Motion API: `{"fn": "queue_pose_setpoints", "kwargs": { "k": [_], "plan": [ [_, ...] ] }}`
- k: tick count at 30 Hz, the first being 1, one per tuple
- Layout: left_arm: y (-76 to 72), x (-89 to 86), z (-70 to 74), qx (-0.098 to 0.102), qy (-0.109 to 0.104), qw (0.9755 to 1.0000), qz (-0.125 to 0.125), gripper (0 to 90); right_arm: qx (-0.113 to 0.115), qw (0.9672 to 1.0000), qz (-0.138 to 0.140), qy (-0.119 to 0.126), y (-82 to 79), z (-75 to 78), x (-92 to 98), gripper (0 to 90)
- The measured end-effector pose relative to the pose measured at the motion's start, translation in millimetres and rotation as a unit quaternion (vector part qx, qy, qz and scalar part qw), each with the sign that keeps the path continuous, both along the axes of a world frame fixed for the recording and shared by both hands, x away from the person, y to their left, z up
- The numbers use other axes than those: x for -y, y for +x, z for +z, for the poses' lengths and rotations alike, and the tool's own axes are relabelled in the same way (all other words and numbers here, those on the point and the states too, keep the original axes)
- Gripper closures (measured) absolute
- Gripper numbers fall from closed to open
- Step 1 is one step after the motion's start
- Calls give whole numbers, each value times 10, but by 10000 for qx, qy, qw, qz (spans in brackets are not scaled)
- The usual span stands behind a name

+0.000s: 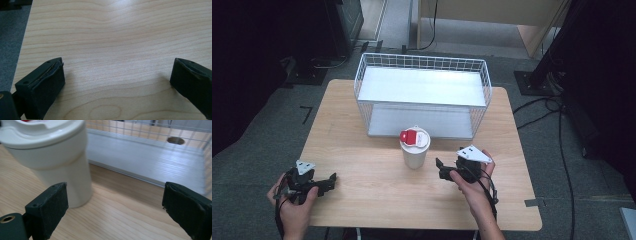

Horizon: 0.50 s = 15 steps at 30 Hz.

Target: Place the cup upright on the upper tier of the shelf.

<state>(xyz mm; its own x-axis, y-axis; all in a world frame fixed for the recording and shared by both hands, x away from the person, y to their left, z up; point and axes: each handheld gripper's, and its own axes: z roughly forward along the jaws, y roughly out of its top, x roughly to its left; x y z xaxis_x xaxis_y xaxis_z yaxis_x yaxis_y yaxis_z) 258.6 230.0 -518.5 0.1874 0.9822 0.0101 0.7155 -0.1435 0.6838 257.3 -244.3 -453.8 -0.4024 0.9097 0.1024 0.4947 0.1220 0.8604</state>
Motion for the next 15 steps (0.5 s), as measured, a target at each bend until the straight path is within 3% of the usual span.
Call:
{"fn": "queue_pose_setpoints", "kwargs": {
  "k": [9, 15],
  "plan": [
    [0, -1, 0, 0, 5, 10000, -4, 0, 73, 9988, 432, 224, 32, -3, -310, 65],
    [0, -1, 0, 1, 5, 10000, -4, 0, 4, 9980, 539, 336, 65, -64, -446, 65]
  ]
}}
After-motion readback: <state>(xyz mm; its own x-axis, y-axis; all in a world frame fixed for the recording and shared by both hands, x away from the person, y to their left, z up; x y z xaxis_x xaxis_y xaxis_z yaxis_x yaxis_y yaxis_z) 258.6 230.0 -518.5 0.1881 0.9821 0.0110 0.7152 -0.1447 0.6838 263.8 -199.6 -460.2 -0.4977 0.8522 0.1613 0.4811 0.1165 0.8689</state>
